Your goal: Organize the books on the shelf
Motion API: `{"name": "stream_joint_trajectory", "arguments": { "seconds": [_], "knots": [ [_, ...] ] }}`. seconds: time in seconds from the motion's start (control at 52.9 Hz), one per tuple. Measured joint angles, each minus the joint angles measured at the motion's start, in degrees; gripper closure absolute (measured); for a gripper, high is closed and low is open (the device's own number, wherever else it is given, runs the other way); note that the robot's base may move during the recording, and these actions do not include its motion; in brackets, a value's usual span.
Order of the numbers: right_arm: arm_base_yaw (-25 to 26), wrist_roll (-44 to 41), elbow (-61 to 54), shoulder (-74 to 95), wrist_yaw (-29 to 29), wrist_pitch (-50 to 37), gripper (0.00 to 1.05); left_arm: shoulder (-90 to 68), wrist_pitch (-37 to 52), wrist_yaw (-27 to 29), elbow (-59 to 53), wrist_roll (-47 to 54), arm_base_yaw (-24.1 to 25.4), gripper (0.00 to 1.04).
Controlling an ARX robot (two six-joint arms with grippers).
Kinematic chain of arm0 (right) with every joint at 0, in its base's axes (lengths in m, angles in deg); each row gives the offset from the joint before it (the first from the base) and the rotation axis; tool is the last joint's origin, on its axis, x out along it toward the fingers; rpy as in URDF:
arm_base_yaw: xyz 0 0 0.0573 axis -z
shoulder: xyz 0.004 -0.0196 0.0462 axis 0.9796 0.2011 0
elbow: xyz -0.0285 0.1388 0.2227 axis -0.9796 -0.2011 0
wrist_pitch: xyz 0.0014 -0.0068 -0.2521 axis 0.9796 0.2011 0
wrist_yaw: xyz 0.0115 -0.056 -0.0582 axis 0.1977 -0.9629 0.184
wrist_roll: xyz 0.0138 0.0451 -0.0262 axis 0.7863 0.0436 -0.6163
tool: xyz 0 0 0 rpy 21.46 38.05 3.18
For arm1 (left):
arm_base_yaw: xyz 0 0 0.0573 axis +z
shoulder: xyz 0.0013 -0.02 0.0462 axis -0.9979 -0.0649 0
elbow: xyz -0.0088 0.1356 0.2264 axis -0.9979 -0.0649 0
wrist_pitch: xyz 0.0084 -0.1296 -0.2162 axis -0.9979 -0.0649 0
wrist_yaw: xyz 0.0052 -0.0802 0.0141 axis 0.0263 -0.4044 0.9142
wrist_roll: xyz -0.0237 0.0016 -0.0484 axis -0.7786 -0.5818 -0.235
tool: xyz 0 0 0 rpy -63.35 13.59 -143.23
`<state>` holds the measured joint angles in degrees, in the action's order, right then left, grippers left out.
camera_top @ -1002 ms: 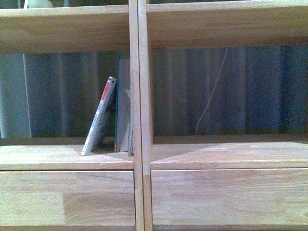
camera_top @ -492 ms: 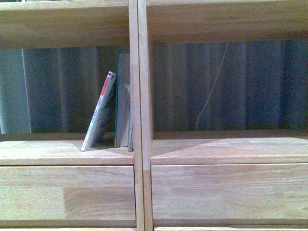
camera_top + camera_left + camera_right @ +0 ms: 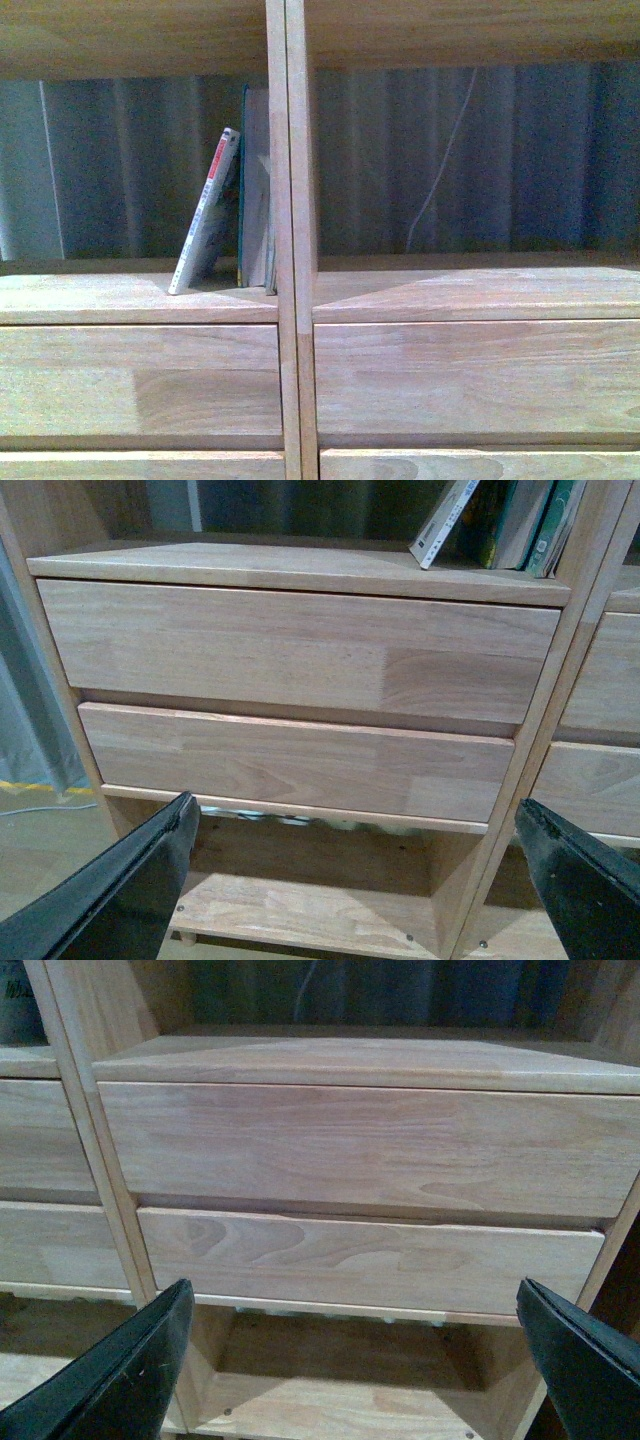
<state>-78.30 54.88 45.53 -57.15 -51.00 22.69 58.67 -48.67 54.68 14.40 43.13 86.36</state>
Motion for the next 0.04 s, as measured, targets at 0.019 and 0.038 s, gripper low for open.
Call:
{"name": "stream_joint_trajectory", "arguments": {
  "seconds": [0.019,0.038],
  "knots": [
    [0.00,-0.02,0.00,0.00,0.00,0.00,0.07,0.00,0.00,0.00,0.00,0.00,0.00,0.07],
    [0.00,0.00,0.00,0.00,0.00,0.00,0.07,0.00,0.00,0.00,0.00,-0.02,0.00,0.07]
  ]
}}
